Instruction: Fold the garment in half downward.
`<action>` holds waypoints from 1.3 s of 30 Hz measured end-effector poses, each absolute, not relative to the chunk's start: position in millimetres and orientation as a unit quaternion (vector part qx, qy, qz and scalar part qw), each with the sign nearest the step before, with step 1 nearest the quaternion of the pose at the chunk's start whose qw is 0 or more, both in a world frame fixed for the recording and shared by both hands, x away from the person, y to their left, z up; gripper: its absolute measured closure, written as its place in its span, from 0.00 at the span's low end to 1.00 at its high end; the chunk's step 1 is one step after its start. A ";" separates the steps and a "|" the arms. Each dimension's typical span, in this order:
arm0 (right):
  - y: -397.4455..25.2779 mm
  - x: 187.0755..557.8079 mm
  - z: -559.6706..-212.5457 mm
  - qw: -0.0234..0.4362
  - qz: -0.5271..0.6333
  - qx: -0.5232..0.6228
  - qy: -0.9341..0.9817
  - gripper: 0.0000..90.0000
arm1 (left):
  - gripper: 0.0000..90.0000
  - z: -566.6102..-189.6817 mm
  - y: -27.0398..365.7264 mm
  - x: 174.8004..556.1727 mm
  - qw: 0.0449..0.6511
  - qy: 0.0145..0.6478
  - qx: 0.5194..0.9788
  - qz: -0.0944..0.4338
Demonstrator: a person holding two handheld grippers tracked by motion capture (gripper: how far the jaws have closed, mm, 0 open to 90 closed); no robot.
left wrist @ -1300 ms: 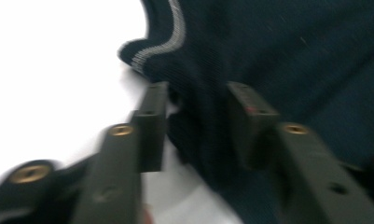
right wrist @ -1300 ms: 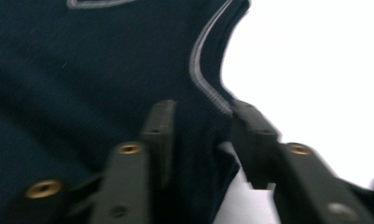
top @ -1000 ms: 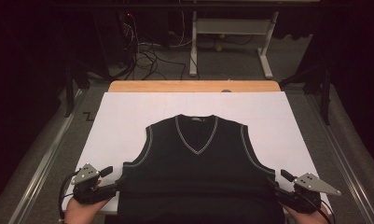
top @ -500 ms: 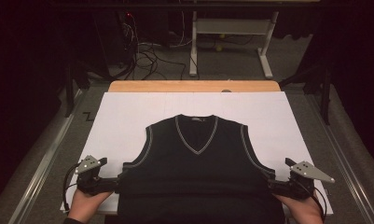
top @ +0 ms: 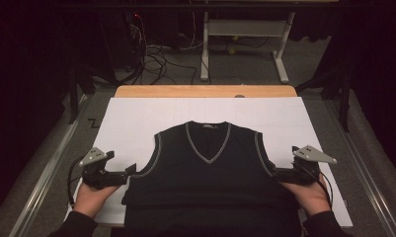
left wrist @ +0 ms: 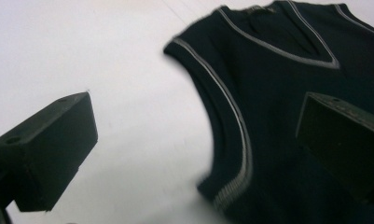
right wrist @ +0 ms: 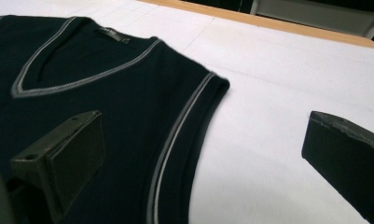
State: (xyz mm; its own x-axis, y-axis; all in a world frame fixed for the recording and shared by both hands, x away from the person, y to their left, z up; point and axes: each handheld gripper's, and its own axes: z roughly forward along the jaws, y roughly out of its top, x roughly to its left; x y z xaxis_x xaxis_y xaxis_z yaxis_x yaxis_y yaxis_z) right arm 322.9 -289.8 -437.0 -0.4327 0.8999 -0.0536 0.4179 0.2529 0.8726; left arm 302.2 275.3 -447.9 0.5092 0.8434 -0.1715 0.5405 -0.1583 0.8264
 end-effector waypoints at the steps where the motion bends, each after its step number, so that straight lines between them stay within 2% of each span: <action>1: -289.8 322.9 -437.0 0.289 0.417 0.447 0.737 0.00 | 0.00 -445.6 273.7 307.8 0.448 0.467 0.742 0.172; 4: -283.9 339.5 -433.5 0.287 0.411 0.448 0.740 0.00 | 0.00 -440.4 267.2 325.6 0.438 0.471 0.744 0.180; 14: -272.5 386.6 -432.4 0.263 0.395 0.461 0.750 0.00 | 0.00 -429.3 236.6 382.3 0.451 0.477 0.738 0.155; 23: -262.8 420.4 -453.0 0.237 0.359 0.489 0.758 0.03 | 0.00 -446.7 219.5 416.8 0.411 0.500 0.752 0.122; 26: -259.0 431.8 -458.0 0.224 0.338 0.501 0.765 0.07 | 0.09 -454.9 213.2 428.6 0.374 0.514 0.762 0.124; 28: -258.3 433.9 -457.9 0.220 0.337 0.504 0.764 0.10 | 0.09 -456.7 211.8 431.5 0.371 0.518 0.762 0.120; 30: -256.7 437.3 -458.8 0.222 0.331 0.504 0.766 0.18 | 0.15 -459.1 209.2 436.3 0.361 0.538 0.752 0.117; 32: -255.2 441.3 -461.9 0.222 0.315 0.513 0.767 0.21 | 0.18 -462.6 203.7 442.6 0.345 0.560 0.748 0.089; 33: -254.7 445.6 -465.6 0.206 0.304 0.523 0.770 0.24 | 0.20 -464.4 198.8 444.3 0.329 0.560 0.755 0.091; 35: -253.8 446.6 -466.9 0.203 0.299 0.525 0.771 0.25 | 0.20 -467.2 190.8 446.7 0.307 0.562 0.762 0.098; 39: -248.9 449.7 -467.1 0.209 0.293 0.520 0.775 0.33 | 0.35 -468.6 179.3 446.6 0.296 0.571 0.756 0.121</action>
State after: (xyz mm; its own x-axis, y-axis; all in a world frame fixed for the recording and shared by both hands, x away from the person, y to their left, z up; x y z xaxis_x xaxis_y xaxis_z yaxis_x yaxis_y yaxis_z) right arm 449.7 -248.9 -467.1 -0.3723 0.9279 -0.0202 0.6829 0.2885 0.6711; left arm 446.6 179.3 -468.6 0.3196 0.9347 -0.1553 0.7914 -0.1732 0.5863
